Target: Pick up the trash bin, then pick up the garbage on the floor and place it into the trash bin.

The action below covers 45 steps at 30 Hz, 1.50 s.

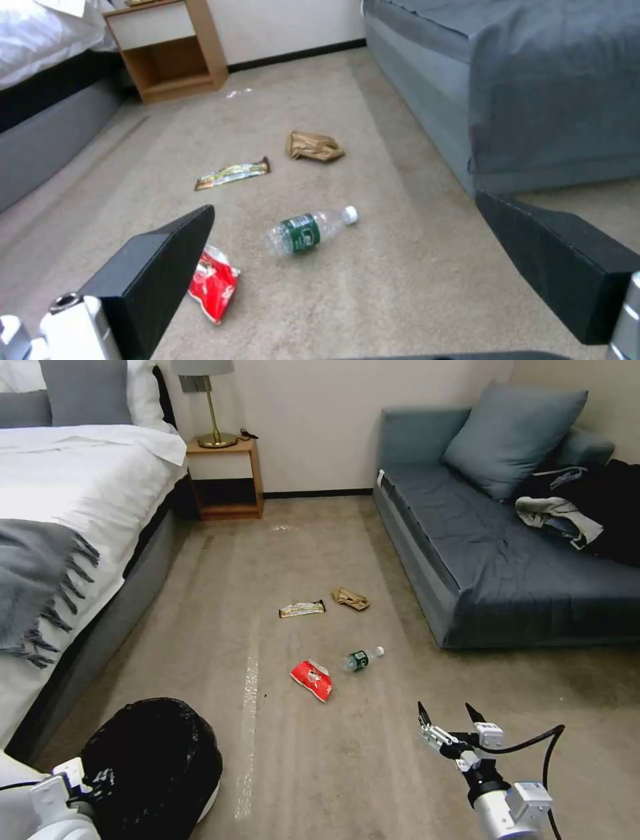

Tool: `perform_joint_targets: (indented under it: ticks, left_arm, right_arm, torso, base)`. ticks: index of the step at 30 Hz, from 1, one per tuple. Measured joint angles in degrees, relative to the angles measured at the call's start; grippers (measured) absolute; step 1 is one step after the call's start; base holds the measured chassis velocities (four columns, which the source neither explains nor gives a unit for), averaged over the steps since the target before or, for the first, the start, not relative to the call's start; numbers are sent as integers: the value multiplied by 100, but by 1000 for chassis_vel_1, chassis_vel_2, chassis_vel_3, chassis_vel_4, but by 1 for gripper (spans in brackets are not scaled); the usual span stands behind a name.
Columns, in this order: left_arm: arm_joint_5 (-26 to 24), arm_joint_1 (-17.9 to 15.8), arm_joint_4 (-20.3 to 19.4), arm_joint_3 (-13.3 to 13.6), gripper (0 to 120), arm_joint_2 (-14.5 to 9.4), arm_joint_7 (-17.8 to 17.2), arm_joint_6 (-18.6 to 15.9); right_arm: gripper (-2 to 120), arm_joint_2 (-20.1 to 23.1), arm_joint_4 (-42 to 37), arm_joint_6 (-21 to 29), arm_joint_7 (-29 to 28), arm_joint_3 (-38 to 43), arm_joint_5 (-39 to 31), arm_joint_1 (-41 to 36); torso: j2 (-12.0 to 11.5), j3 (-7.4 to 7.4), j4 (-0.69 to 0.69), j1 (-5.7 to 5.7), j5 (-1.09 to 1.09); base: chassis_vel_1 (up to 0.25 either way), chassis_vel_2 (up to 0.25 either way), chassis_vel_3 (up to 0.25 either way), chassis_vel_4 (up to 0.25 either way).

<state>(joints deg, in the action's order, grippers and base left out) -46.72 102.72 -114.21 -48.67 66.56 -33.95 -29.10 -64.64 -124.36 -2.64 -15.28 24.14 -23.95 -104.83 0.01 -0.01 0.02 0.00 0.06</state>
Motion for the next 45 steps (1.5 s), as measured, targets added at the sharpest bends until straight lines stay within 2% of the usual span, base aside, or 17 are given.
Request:
perform_joint_targets:
  ticks: [6,7,15,22,23,24,26,29,38,45]
  left_arm:
    - [4,6,8,25,23,60,123,307]
    - [0,4,12,41,23,85,125,525]
    - [-20,-2,52,62,23,126,103,1008]
    - [119,48,-108,90,18,175,98,1179]
    - [335,86,-221,104,11,201,105,1270]
    - [453,102,-309,110,8,213,111,1316]
    - [516,109,-339,117,7,220,112,1331]
    - [1054,181,-465,133,7,256,118,1536]
    - [1396,266,-688,130,6,297,119,1650]
    - [1762,286,-795,148,6,339,126,1773]
  right_arm:
    - [100,-13,-4,-11,-4,4,-2,-20]
    - [100,-13,-5,-12,-5,6,-13,-20]
    - [100,-40,-6,-13,-6,-7,-23,-17]
    - [100,-49,-18,-14,-6,-3,-45,-25]
    - [100,-55,-49,-15,-7,0,-70,-30]
    - [100,-61,-58,-16,-8,0,-77,-33]
    - [100,-66,-63,-17,-8,-1,-81,-33]
    - [100,-81,-78,-49,0,-9,-92,-43]
    - [100,-90,-101,-158,64,-52,-251,-51]
    - [100,-50,-148,-378,532,-83,-331,-91]
  torso:
    - [0,0,0,0,-1]
    - [0,1,1,0,-8]
    - [-1,2,-3,0,-13]
    - [-1,3,-6,0,-18]
    - [-2,3,-8,0,-20]
    - [-2,3,-8,0,-11]
    - [-2,3,-8,0,-9]
    - [-2,3,-3,0,-9]
    - [-2,2,-2,0,-7]
    - [-2,2,-2,0,-6]
  base:
    - [0,0,0,0]
    - [0,0,0,0]
    - [0,0,0,0]
    - [0,0,0,0]
    - [0,0,0,0]
    - [0,0,0,0]
    - [0,0,0,0]
    - [0,0,0,0]
    - [0,0,0,0]
    - [0,0,0,0]
